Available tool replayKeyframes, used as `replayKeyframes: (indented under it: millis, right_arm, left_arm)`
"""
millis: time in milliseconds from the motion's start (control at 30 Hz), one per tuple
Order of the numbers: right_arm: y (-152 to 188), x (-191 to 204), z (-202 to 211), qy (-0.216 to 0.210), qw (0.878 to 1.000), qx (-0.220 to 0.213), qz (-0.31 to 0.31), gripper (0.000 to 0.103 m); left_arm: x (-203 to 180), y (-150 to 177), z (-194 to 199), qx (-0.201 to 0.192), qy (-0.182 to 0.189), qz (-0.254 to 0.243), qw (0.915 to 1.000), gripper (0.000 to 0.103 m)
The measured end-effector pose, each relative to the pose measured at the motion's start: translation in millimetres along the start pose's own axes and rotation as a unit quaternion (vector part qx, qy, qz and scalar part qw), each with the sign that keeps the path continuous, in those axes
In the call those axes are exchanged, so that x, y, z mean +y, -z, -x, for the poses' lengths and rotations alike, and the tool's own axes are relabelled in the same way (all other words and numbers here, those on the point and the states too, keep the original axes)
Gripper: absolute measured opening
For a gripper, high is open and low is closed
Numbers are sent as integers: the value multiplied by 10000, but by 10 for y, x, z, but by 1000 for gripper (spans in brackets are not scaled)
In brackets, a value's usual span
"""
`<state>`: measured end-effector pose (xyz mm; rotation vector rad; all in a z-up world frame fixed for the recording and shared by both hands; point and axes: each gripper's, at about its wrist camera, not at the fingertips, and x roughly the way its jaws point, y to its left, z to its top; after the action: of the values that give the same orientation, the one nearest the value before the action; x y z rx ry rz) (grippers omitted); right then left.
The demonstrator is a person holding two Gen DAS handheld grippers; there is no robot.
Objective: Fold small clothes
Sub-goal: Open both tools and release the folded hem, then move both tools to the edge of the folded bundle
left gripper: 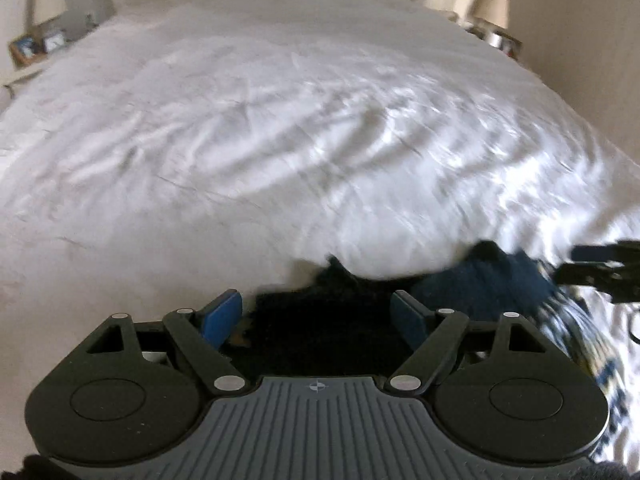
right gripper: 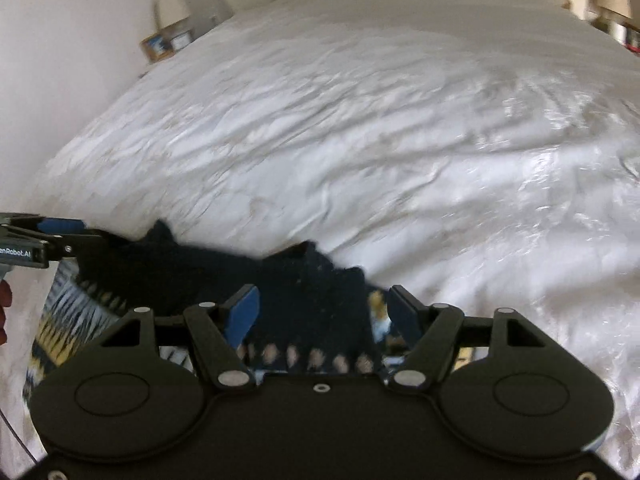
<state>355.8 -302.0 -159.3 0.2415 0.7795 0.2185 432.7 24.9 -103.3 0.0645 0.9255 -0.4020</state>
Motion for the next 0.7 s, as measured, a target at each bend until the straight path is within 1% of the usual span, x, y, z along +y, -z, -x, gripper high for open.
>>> replayKeyframes:
  millis: [67,167,267,333,367,433,500,533,567,600,633,700]
  right_arm:
    - [8,0,65,-25,9999,-66,-153,74]
    - [68,111,151,-175,9998,-93,-103,74]
    - [176,320,97,-310,9994,63,147,74]
    - [260,433,-14,-335,9984,283,347,74]
    - [300,467,-64,-281,9979,371,457,74]
    - [360,488,-159,12,9959,511,747,74]
    - [397,397,-254,542,9925,677,866,74]
    - [410,306,-278,756,9916,716,770,75]
    - [421,218,-291,909,9910,754,630,76]
    - [431,111,-298,1008,9907,805,440,78]
    - [437,30,-290,1048,9907,820,289,80]
    - [437,-60,-208,1050,9915,758,85,80]
  left_arm:
    - [-20,-6,54,13,-70,35,10000,81]
    - [-138,102,133,145,15,-134,9998,81]
    - [-245,290,91,399,113,-372,9984,81]
    - [-267,431,2,654,67,-457,9968,81]
    - [-256,487,-38,788,-60,-490,9957,81]
    - [-147,602,-83,906,-368,-480,9940,81]
    - [11,667,-126,1035,-644,-395,9918,81]
    - [111,697,-148,1101,-826,-349,9899,82]
    - [195,716,-154,1126,-883,-297,9893,83]
    - [253,716,-152,1141,-862,-233,9894,83]
    - [287,707,-137,1146,-830,-200,9897,83]
    - [258,668,-70,1122,-926,-306,9889,82]
